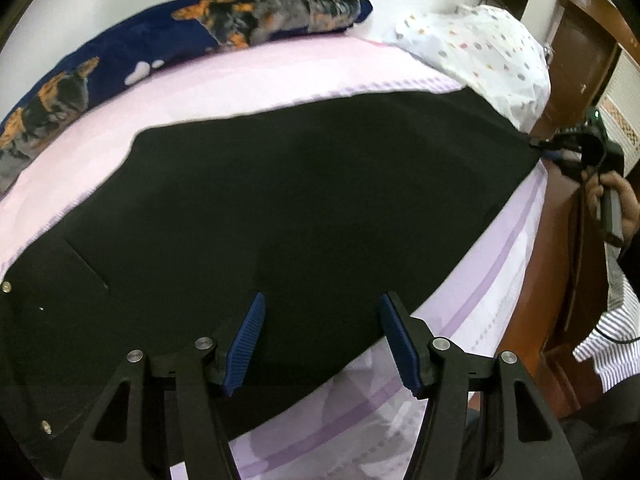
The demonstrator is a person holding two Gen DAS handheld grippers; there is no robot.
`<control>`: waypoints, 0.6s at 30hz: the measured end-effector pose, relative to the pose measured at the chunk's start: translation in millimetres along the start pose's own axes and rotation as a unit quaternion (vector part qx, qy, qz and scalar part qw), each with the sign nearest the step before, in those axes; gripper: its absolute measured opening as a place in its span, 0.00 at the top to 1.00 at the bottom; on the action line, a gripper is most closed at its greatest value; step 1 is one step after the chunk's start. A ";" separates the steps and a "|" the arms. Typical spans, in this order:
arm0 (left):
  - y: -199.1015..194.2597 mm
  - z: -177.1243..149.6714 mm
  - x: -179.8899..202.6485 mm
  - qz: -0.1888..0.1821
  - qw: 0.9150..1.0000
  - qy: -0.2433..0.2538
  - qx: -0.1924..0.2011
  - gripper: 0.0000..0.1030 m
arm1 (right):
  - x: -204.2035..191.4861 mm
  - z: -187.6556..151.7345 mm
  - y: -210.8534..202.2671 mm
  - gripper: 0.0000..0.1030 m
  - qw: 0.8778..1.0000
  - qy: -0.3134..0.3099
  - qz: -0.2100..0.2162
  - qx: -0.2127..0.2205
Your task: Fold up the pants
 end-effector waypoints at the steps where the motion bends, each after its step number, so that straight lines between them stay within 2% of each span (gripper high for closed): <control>1: 1.2 -1.7 -1.2 -0.003 1.000 -0.005 0.002 0.41 | -1.7 -0.4 -2.6 0.91 1.000 0.001 0.006 0.001; 6: -4.8 2.4 -15.1 -0.012 0.999 -0.046 0.010 0.41 | -44.2 -5.9 -27.1 0.91 0.997 -0.029 0.072 0.007; 9: -26.4 5.1 -33.9 -0.016 0.995 -0.084 0.043 0.41 | -94.8 -16.1 -37.9 0.91 0.991 -0.075 0.111 0.000; 12: -49.9 2.9 -52.4 -0.005 0.991 -0.108 0.074 0.41 | -151.7 -35.7 -37.7 0.91 0.981 -0.123 0.148 -0.026; 14: -67.4 -1.4 -65.0 0.001 0.988 -0.124 0.094 0.41 | -191.0 -53.5 -33.5 0.91 0.970 -0.154 0.178 -0.051; 18: -93.7 -15.9 -87.2 0.013 0.981 -0.154 0.119 0.41 | -254.0 -98.9 -20.4 0.91 0.947 -0.220 0.210 -0.103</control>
Point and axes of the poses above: each gripper's, at about its wrist camera, not at the fingertips, and y roughly the way its jaws point, x to its right, z to its top, the point moved 2 cm from there along y, roughly the way its jaws point, and after that the axes turned 7 degrees about -z, right-handed, at the moved point
